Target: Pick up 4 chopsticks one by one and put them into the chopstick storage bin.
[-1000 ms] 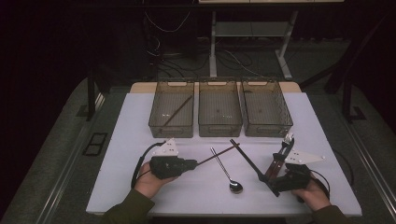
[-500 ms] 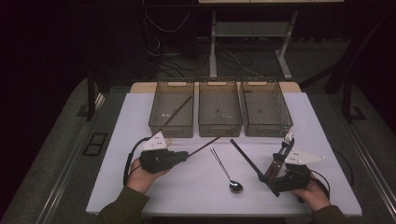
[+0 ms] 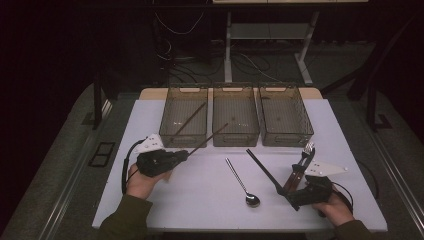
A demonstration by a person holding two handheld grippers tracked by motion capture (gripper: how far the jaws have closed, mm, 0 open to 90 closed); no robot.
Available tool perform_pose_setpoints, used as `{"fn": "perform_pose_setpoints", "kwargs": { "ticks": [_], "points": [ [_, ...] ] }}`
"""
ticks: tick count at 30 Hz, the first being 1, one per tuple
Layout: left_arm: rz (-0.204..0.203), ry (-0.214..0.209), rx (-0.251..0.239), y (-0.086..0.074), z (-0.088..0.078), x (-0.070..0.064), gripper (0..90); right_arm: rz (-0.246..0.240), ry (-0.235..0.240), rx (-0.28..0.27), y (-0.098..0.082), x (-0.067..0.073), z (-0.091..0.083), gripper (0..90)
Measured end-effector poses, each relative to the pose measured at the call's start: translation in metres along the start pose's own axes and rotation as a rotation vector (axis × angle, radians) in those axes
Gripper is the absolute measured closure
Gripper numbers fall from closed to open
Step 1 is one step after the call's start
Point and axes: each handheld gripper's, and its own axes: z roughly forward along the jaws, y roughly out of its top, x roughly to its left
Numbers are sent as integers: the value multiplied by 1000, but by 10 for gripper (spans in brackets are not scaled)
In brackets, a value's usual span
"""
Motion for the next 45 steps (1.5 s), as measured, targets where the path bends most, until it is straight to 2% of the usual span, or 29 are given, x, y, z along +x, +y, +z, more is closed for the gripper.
{"fn": "perform_pose_setpoints", "kwargs": {
  "ticks": [17,22,27,36,45],
  "points": [
    [-39,141,-32,8,0,40,848,0,-1,0,0,-1,0,9],
    [-60,175,-31,16,4,53,848,2,0,-1,0,-1,0,9],
    [-52,210,-16,26,12,64,848,1,0,-1,0,-1,0,9],
    [-58,229,-14,45,26,80,848,3,1,-2,0,0,0,9],
    [-101,261,4,51,44,101,848,0,3,-4,0,0,-1,9]
  ]
}}
